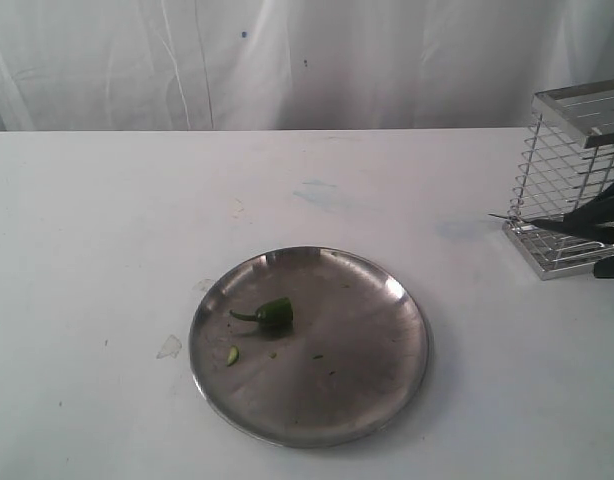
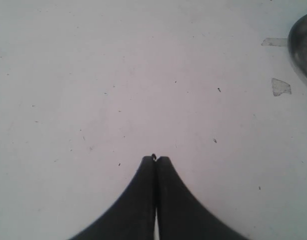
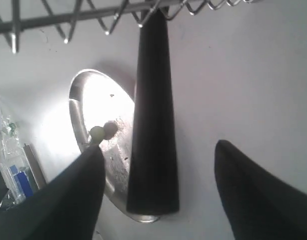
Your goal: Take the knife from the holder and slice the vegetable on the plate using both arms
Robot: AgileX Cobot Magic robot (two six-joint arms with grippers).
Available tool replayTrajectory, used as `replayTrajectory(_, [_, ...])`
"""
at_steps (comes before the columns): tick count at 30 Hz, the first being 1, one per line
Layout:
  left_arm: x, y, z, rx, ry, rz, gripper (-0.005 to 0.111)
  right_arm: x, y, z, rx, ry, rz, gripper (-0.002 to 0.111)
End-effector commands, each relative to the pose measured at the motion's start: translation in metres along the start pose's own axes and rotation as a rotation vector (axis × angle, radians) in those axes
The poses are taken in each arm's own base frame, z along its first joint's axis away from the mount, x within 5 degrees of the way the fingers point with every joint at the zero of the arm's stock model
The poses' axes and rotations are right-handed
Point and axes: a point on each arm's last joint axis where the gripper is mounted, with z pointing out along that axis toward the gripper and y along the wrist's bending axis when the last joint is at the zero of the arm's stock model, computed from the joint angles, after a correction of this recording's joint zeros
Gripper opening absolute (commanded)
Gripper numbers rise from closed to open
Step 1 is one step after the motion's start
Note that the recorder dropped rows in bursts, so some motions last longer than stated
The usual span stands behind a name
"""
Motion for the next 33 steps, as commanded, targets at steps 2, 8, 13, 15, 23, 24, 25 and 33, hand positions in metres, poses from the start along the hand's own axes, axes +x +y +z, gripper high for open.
replayTrajectory(2, [0.003,-0.001,0.0,0.01,0.018,-0.004,0.0,-0.007,-0.008,0.008,-0.036,-0.02,0.004,0.059])
replayTrajectory(8, [0.003,-0.001,0.0,0.01,0.018,-0.004,0.0,-0.01,-0.015,0.015,-0.045,-0.005,0.031,0.043])
replayTrajectory(13, [0.003,-0.001,0.0,0.01,0.018,-0.004,0.0,-0.01,-0.013,0.015,-0.057,-0.002,0.035,0.025])
replayTrajectory(15, [0.003,-0.001,0.0,0.01,0.018,-0.004,0.0,-0.009,-0.012,0.015,-0.074,0.004,0.04,0.021])
replayTrajectory(23, [0.003,-0.001,0.0,0.01,0.018,-0.004,0.0,-0.005,-0.001,0.007,-0.109,0.007,0.02,0.004])
replayTrajectory(24, [0.003,-0.001,0.0,0.01,0.018,-0.004,0.0,-0.004,0.002,0.005,-0.109,0.0,0.012,0.002])
replayTrajectory(25, [0.003,-0.001,0.0,0.01,0.018,-0.004,0.0,-0.003,0.005,0.002,-0.109,-0.008,0.002,0.0])
replayTrajectory(33, [0.003,-0.001,0.0,0.01,0.018,-0.004,0.0,-0.003,0.027,-0.022,-0.044,-0.058,-0.081,0.0])
